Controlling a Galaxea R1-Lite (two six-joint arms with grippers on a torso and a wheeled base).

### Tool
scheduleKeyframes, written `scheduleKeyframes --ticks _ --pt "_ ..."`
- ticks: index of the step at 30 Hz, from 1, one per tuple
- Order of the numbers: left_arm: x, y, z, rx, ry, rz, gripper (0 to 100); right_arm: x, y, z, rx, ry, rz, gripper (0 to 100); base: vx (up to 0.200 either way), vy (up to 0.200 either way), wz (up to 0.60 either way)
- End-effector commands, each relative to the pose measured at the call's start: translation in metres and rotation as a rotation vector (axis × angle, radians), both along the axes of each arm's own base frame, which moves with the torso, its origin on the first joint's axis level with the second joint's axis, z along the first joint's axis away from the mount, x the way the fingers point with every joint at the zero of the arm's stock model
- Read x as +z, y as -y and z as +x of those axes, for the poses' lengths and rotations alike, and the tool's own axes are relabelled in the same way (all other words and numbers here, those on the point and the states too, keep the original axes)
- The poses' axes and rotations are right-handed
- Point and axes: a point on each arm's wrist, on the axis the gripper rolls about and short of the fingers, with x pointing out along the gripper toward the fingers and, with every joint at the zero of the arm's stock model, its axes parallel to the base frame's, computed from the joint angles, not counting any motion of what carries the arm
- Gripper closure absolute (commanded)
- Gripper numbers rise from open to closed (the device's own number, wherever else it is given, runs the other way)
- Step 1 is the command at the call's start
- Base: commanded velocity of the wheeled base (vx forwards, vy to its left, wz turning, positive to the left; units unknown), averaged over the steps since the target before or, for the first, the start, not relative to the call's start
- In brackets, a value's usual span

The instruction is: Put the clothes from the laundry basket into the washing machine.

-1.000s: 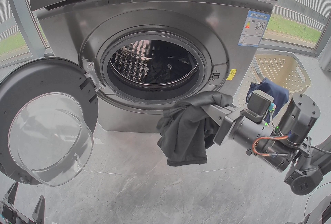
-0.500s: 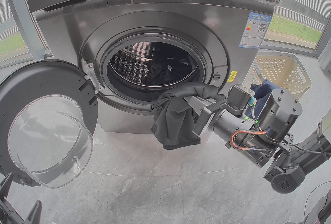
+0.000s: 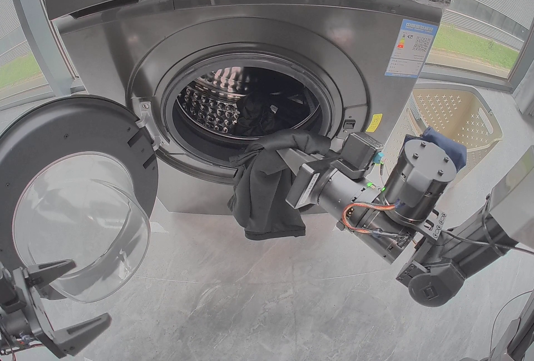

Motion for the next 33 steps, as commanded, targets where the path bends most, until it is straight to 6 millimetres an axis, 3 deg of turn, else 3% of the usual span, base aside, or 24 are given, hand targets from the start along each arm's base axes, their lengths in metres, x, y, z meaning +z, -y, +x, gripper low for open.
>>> scheduleKeyframes --ticks 1,7,8,9,10,15,23,33 --pt "-0.006 0.029 0.063 -0.194 -0.23 0.046 0 0.003 -0.016 0.014 -0.017 -0.003 0.022 100 0.0 0.0 0.0" --pt "-0.007 0.045 0.099 -0.196 -0.243 0.056 0 0.002 -0.018 0.012 -0.006 -0.015 0.011 100 0.0 0.0 0.0" --pt "-0.011 0.05 0.112 -0.196 -0.25 0.059 0 0.003 -0.019 0.012 -0.001 -0.012 0.013 100 0.0 0.0 0.0" --pt "-0.011 0.05 0.112 -0.196 -0.25 0.059 0 0.003 -0.019 0.012 -0.001 -0.012 0.013 100 0.0 0.0 0.0" --pt "-0.015 0.056 0.126 -0.204 -0.255 0.06 0 0.006 -0.019 0.013 -0.001 -0.004 0.021 100 0.0 0.0 0.0" --pt "-0.028 0.068 0.155 -0.21 -0.269 0.066 0 0.007 -0.019 0.012 -0.003 0.003 0.029 100 0.0 0.0 0.0" --pt "-0.046 0.082 0.187 -0.219 -0.307 0.076 0 0.021 -0.016 0.009 -0.001 0.035 0.06 100 0.0 0.0 0.0" --pt "-0.068 0.096 0.223 -0.218 -0.304 0.075 0 0.02 -0.016 0.008 0.002 0.036 0.061 100 0.0 0.0 0.0"
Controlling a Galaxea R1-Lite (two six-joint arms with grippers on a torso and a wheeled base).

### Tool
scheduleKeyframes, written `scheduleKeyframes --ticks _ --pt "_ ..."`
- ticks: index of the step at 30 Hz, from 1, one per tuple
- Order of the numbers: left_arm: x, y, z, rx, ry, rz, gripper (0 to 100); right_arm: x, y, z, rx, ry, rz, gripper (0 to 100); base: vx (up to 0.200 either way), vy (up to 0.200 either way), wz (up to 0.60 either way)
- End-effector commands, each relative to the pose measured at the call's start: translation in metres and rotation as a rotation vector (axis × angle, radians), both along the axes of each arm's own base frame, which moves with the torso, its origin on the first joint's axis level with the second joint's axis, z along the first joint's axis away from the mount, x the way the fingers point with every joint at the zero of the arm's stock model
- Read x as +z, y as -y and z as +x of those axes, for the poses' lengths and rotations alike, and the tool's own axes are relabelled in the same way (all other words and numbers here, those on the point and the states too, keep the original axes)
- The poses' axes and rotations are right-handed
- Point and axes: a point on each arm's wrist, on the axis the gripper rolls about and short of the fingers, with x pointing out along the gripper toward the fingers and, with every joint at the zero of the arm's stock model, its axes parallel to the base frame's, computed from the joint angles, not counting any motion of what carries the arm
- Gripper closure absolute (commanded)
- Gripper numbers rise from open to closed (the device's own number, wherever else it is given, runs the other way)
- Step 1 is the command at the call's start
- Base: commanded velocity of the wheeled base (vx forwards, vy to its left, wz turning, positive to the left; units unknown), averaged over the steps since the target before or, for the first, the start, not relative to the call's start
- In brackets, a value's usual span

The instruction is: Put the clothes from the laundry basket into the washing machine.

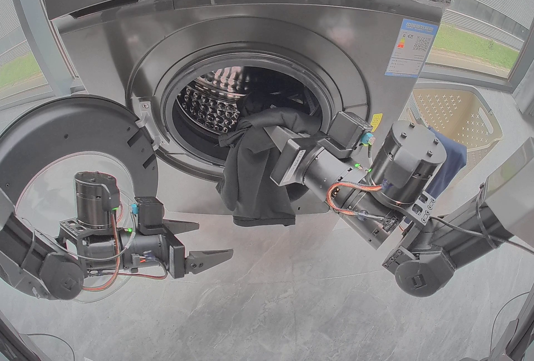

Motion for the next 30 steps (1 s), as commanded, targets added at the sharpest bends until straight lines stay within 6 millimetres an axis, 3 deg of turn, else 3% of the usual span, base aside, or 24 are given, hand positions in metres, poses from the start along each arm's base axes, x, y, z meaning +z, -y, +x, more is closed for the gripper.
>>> scheduleKeyframes --ticks 1,17,30 --pt "-0.024 0.01 0.026 0.002 -0.03 0.01 0 0.001 0.0 -0.003 0.005 0.004 0.004 100 0.0 0.0 0.0" --pt "-0.053 0.036 0.077 0.028 0.036 -0.019 0 -0.003 -0.008 -0.015 0.037 -0.006 -0.004 100 0.0 0.0 0.0" --pt "-0.058 0.05 0.094 0.023 0.076 -0.055 0 -0.003 -0.008 -0.017 0.042 0.001 0.001 100 0.0 0.0 0.0"
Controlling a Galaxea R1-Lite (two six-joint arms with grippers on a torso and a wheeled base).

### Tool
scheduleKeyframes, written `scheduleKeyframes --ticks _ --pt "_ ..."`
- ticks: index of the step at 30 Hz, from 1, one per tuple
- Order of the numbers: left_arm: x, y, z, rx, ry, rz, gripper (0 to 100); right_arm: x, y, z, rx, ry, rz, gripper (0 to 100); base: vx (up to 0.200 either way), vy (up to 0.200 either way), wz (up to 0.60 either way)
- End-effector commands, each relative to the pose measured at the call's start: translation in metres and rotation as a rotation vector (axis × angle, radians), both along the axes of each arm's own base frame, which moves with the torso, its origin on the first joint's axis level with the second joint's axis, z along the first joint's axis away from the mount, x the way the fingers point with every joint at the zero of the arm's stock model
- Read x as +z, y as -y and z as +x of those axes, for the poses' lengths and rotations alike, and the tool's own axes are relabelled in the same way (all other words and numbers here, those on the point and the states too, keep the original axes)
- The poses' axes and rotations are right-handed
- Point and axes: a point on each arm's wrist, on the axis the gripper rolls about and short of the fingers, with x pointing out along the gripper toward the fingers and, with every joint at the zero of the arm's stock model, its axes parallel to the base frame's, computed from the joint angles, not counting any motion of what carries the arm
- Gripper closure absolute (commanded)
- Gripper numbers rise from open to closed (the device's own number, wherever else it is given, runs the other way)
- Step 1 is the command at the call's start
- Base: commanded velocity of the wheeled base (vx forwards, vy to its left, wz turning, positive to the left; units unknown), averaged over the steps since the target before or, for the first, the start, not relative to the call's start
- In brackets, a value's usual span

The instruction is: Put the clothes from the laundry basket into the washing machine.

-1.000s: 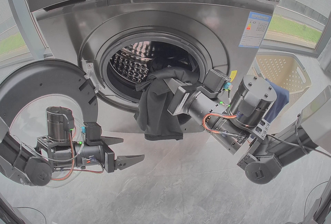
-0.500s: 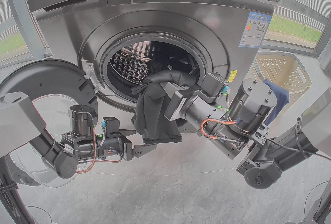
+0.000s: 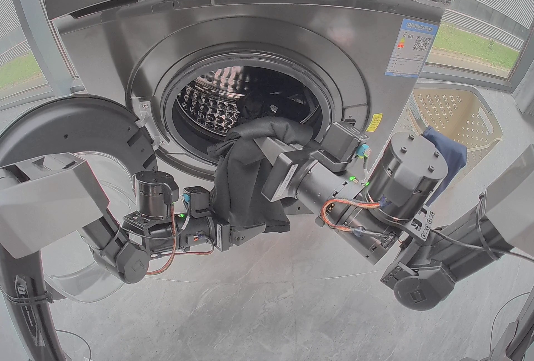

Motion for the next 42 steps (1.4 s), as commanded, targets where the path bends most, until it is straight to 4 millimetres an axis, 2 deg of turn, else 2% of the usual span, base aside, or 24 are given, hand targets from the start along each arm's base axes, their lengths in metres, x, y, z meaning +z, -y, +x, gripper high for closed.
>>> scheduleKeyframes --ticks 1,3,4,9,14,16,17,18,21,22,29,35,42 --pt "-0.005 0.006 0.006 0.002 0.012 -0.001 0 0.0 0.0 -0.001 0.001 0.001 0.001 100 0.0 0.0 0.0" --pt "-0.006 0.009 0.008 0.014 0.03 -0.003 0 0.0 0.0 0.0 0.001 -0.001 0.001 100 0.0 0.0 0.0" --pt "-0.007 0.011 0.01 0.02 0.04 -0.006 100 -0.001 0.001 0.0 0.0 -0.001 0.001 100 0.0 0.0 0.0" --pt "-0.008 0.017 0.006 0.012 0.038 -0.013 100 -0.003 0.003 0.0 -0.004 0.001 0.001 100 0.0 0.0 0.0" --pt "0.002 0.018 -0.01 -0.011 0.059 -0.025 100 -0.005 0.006 0.003 -0.013 -0.003 -0.007 100 0.0 0.0 0.0" --pt "0.011 0.018 -0.027 -0.032 0.066 -0.031 100 -0.008 0.006 0.004 -0.009 -0.006 -0.014 100 0.0 0.0 0.0" --pt "0.011 0.018 -0.027 -0.032 0.066 -0.031 100 -0.008 0.006 0.004 -0.009 -0.006 -0.014 100 0.0 0.0 0.0" --pt "0.021 0.015 -0.045 -0.048 0.083 -0.039 100 -0.012 0.008 0.004 -0.011 -0.017 -0.029 100 0.0 0.0 0.0" --pt "0.027 0.011 -0.064 -0.067 0.096 -0.049 100 -0.015 0.009 0.004 -0.008 -0.023 -0.038 100 0.0 0.0 0.0" --pt "0.029 0.01 -0.069 -0.071 0.101 -0.053 100 -0.015 0.009 0.004 -0.01 -0.022 -0.037 0 0.0 0.0 0.0" --pt "0.043 0.003 -0.088 -0.078 0.181 -0.107 100 -0.033 0.016 0.003 -0.02 -0.073 -0.102 0 0.0 0.0 0.0" --pt "0.059 0.001 -0.09 -0.028 0.257 -0.207 100 -0.052 0.024 -0.004 -0.021 -0.118 -0.165 0 0.0 0.0 0.0" --pt "0.07 -0.002 -0.091 0.013 0.255 -0.262 100 -0.061 0.03 -0.008 -0.027 -0.134 -0.209 0 0.0 0.0 0.0"
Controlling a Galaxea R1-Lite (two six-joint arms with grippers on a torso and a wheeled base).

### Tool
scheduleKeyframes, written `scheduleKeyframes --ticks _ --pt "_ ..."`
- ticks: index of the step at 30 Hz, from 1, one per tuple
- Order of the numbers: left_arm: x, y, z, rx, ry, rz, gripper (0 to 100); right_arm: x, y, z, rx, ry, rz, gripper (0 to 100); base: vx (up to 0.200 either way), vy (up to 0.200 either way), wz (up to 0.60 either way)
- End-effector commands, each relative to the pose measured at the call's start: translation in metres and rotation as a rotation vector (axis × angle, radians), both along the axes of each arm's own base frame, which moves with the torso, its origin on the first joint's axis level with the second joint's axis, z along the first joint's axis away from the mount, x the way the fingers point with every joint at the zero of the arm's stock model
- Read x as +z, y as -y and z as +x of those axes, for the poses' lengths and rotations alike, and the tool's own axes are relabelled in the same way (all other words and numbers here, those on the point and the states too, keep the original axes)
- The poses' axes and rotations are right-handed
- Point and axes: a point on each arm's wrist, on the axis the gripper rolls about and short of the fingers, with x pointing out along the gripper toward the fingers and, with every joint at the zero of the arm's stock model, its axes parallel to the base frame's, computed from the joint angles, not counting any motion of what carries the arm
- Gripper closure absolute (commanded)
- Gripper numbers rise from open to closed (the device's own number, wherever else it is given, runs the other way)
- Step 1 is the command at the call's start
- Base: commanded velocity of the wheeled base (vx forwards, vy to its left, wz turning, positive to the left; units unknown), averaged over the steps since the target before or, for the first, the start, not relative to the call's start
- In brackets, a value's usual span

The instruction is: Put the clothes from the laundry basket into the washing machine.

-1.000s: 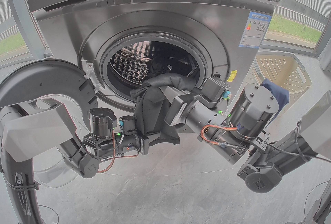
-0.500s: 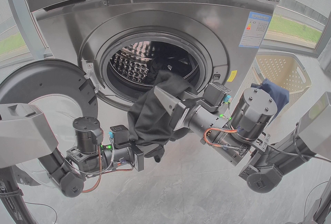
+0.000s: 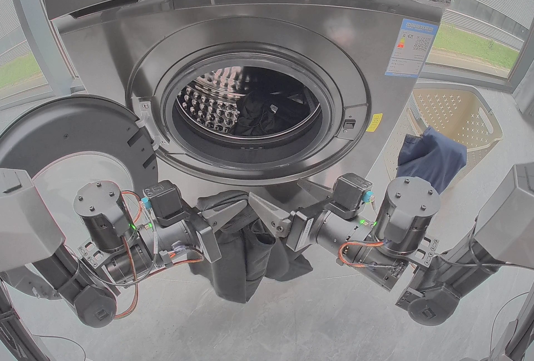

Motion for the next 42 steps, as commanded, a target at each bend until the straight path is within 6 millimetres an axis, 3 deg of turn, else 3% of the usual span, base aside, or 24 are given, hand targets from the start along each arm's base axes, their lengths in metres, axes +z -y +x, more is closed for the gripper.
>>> scheduleKeyframes --ticks 1,9,18,27,42 --pt "0.011 -0.002 -0.002 0.017 0.004 -0.047 100 -0.006 0.003 -0.002 -0.005 -0.015 -0.02 0 0.0 0.0 0.0" --pt "0.024 0.002 0.011 0.1 0.047 -0.102 100 -0.016 0.011 0.005 -0.038 -0.02 -0.073 0 0.0 0.0 0.0" --pt "0.034 0.002 0.011 0.103 0.08 -0.126 100 -0.024 0.013 0.008 -0.049 -0.027 -0.103 0 0.0 0.0 0.0" --pt "0.045 0.0 0.008 0.099 0.094 -0.163 100 -0.044 0.017 0.026 -0.088 -0.029 -0.142 0 0.0 0.0 0.0" --pt "0.05 0.001 0.004 0.084 0.103 -0.18 100 -0.052 -0.01 0.058 -0.09 0.031 -0.098 0 0.0 0.0 0.0"
